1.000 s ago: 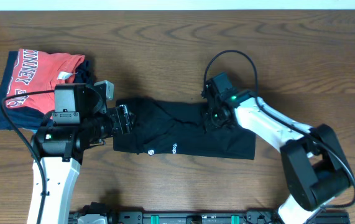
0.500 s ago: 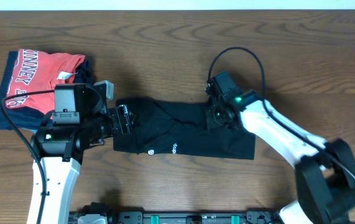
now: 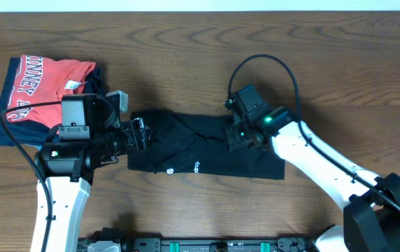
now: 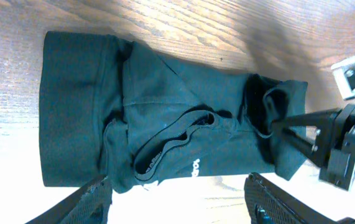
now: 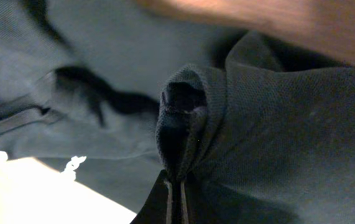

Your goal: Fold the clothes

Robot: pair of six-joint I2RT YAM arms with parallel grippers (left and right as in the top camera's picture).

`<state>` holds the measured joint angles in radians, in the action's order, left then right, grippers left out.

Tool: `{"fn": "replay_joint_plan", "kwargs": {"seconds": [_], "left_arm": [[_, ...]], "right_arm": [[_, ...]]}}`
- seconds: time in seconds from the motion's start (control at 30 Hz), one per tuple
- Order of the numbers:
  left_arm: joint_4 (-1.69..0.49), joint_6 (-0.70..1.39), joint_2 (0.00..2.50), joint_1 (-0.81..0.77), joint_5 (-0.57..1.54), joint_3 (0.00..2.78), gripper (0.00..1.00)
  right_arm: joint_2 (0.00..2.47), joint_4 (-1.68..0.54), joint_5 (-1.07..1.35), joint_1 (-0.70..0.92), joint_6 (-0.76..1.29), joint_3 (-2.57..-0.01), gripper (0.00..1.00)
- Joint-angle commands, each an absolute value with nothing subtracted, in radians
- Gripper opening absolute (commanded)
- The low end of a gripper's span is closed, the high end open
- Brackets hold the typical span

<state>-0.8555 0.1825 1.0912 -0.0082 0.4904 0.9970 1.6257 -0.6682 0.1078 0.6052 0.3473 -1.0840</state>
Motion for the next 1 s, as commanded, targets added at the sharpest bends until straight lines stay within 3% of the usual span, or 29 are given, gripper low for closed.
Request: {"fn": "replay_joint_plan", "kwargs": {"seconds": [0.0,0.07,0.13,0.17,0.27,0.47,0.6,0.73,0.83,0.93,0.97], "left_arm": [[-0.855,0.172,1.09,-0.003,0.482,1.013,0.69],[-0.855,0.172,1.09,-0.003,0.482,1.013,0.69],[-0.856,0.172,1.09,-0.003,0.482,1.013,0.69],[-0.856,0.172,1.09,-0.003,0.482,1.013,0.69],[-0.858,0.172,1.09,-0.003,0.482,1.013,0.69],[-0.865,0.172,1.09,-0.003,0.482,1.013,0.69],[-0.884,0.168,1.09,-0.003,0.482,1.012,0.7],[-0.889,0.164,1.09,-0.003,0.482,1.012,0.69],[-0.889,0.164,1.09,-0.003,0.482,1.012,0.69],[-0.889,0.164,1.09,-0.003,0.482,1.012,0.69],[-0.889,0.164,1.09,-0.003,0.482,1.012,0.7]], "right_arm": [[1.624,-0.663,0.103,0.656,0.416,-1.096,0.02],[1.626,-0.655,0.077,0.672,0.469,-1.096,0.1],[1.628,-0.633,0.053,0.679,0.48,-1.096,0.36],[1.628,-0.624,0.049,0.68,0.479,-1.096,0.41],[1.628,-0.606,0.055,0.68,0.479,-1.096,0.44],[1.627,-0.624,0.052,0.647,0.464,-1.096,0.3],[1.629,-0.698,0.049,0.59,0.413,-1.096,0.4],[1.655,-0.797,0.043,0.562,0.392,-1.094,0.19],[1.688,-0.835,0.022,0.561,0.421,-1.076,0.15],[1.715,-0.81,0.091,0.565,0.465,-1.027,0.01],[1.719,-0.792,0.146,0.57,0.448,-1.013,0.01]]}}
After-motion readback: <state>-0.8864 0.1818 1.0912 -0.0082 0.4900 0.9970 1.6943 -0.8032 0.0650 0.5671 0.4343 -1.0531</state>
